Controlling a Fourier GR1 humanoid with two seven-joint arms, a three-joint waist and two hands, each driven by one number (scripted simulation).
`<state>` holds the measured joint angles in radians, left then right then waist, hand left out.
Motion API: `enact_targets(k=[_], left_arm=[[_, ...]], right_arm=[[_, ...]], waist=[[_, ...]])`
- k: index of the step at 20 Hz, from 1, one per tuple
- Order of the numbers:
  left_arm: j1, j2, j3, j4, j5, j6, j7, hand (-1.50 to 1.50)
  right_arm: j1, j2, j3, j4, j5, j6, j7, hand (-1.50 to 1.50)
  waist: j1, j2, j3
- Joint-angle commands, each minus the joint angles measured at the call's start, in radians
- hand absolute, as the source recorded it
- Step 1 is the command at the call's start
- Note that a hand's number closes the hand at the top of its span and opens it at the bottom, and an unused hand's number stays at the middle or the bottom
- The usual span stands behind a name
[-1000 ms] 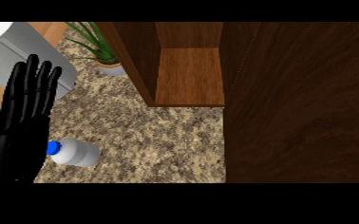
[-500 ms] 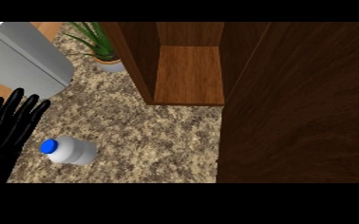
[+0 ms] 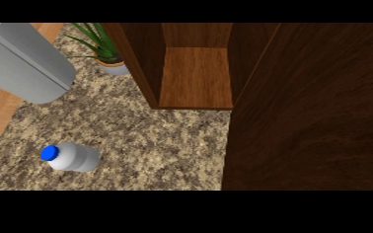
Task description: Pick up the bottled water, place it into the cabinet and close the cabinet
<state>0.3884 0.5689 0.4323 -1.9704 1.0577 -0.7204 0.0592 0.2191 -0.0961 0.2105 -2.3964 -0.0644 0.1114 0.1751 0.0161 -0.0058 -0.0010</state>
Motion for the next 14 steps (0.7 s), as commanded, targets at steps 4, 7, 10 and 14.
enact_targets(k=[4, 7, 10, 14], left_arm=[[0.062, 0.081, 0.101, 0.072, 0.167, -0.093, 0.098, -1.50], [0.055, 0.054, 0.118, 0.148, 0.127, -0.158, 0.107, -1.50], [0.007, 0.023, 0.135, 0.165, 0.038, -0.188, 0.118, -1.50], [-0.030, -0.065, 0.108, 0.105, -0.093, -0.181, 0.139, -1.50]], right_arm=[[0.023, 0.029, 0.096, -0.089, 0.079, -0.034, 0.076, -1.50], [-0.020, 0.034, 0.127, -0.173, 0.089, -0.069, 0.212, -1.50], [0.050, 0.047, 0.224, -0.103, 0.170, -0.070, 0.100, -1.50], [-0.018, 0.036, 0.163, -0.126, 0.120, -0.081, 0.165, -1.50]], waist=[[-0.013, 0.004, 0.001], [-0.014, 0.005, 0.000], [-0.019, 0.004, 0.000], [-0.016, 0.005, 0.001]])
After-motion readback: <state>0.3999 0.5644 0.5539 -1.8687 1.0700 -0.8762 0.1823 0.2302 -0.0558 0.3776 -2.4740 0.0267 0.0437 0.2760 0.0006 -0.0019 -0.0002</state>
